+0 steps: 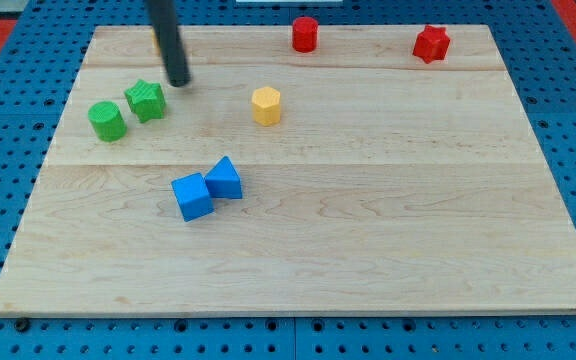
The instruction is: Push the blue blocks slightly to right
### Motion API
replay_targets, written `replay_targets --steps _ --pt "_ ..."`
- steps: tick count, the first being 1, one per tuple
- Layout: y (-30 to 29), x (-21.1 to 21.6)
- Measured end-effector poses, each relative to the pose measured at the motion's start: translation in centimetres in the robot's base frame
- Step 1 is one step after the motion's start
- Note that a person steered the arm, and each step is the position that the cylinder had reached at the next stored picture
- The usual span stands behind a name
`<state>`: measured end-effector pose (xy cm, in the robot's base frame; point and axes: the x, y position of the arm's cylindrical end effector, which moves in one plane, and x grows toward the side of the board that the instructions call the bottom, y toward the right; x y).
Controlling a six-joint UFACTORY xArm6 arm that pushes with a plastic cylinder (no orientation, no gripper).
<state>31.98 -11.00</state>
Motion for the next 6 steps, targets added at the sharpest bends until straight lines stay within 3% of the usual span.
replay_targets --steps 2,3,5,6 --pt "-4.4 13.5" --pt "-3.9 18.3" --pt "11.3 19.4" --pt "9.7 20.7"
